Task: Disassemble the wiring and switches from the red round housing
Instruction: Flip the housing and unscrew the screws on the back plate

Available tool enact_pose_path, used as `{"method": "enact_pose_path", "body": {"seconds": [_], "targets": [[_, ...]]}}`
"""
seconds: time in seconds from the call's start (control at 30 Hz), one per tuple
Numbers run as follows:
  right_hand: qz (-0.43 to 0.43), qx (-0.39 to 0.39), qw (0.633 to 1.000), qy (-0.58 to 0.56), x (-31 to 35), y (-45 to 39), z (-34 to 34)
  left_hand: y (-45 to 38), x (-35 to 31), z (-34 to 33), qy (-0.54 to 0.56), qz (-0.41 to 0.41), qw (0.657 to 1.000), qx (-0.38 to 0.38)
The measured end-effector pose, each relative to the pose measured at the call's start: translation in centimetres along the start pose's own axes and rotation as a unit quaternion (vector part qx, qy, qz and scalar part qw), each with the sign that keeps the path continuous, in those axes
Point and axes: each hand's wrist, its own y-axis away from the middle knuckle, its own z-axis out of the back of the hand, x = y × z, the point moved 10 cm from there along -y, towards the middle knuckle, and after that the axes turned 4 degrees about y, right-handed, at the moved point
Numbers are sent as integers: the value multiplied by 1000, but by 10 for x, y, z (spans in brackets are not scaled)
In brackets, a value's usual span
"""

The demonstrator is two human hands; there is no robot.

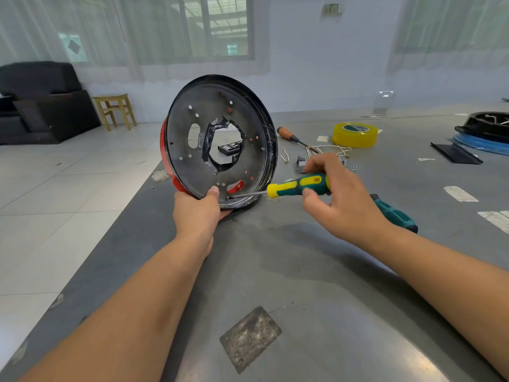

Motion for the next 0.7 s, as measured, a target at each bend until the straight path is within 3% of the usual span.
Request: {"method": "enact_pose_path", "body": {"seconds": [0.1,0.2,0.37,0.53,0.7], "targets": [[2,5,1000,-16,4,5,-2,0,-1,1,-12,-3,1000,-3],[-37,-15,998,40,-1,2,2,0,-1,1,-13,-4,1000,-4],[47,15,999,-23,20,8,-2,-1,1,-1,-5,0,1000,1],[-30,-11,999,12,6,2,-1,-2,1,0,1,4,1000,0],[22,18,999,-24,13,8,-6,-1,0,0,3,3,1000,-1]]}}
